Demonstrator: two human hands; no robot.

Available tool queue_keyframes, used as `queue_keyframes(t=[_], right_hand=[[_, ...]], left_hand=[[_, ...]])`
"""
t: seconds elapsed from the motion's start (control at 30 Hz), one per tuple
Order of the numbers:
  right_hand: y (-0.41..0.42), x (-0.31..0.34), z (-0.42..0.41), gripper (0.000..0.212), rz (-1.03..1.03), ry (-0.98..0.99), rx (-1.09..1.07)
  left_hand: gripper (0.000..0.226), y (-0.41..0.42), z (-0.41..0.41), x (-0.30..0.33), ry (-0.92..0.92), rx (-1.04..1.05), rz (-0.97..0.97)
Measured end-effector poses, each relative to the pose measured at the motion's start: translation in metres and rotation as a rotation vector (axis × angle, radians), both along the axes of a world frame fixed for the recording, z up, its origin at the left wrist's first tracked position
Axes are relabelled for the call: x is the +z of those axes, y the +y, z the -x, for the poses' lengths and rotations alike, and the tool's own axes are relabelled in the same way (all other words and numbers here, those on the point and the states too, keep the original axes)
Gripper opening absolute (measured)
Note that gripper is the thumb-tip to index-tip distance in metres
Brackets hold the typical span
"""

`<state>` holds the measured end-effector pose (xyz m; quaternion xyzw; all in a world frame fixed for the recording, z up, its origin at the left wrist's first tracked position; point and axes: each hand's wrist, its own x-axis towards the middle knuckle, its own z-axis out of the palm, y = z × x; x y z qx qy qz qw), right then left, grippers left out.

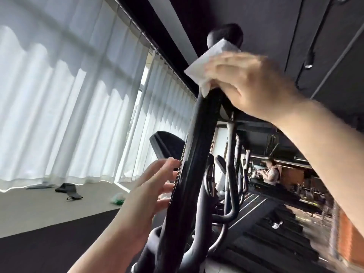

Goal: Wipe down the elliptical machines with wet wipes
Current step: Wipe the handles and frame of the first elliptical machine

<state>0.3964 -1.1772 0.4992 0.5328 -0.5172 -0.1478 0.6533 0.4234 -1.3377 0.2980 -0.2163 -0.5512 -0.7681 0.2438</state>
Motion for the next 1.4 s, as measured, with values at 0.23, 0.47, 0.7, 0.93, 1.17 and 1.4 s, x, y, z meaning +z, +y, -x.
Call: queue_keyframes(t=[0.23, 0.47, 0.7, 0.93, 1.17, 1.4], right_hand=[[-0.010, -0.024, -0.006, 0.018, -0.029, -0.170, -0.062], [-0.008, 0.027, -0.007, 0.018, -0.028, -0.028, -0.047], [-0.024, 0.061, 0.003, 0.020, 0.273, -0.106, 0.080], [-0.017, 0.013, -0.002, 0.030, -0.004, -0.143, -0.049], [-0.010, 0.077, 0.012, 0.024, 0.266, 0.018, 0.101], [0.006, -0.023, 0.042, 0.021, 0.425, -0.041, 0.364]], left_hand=[[0.046, 0.015, 0.003, 0.029, 0.163, 0.161, -0.022], [0.044, 0.009, 0.005, 0.028, 0.151, 0.085, -0.040], [0.050, 0.011, 0.004, 0.031, 0.074, 0.059, -0.063], [0.046, 0.013, -0.003, 0.037, 0.064, 0.086, -0.052], [0.063, 0.006, -0.002, 0.035, 0.080, 0.134, 0.066], [0.052, 0.014, -0.005, 0.036, 0.078, 0.193, 0.035]])
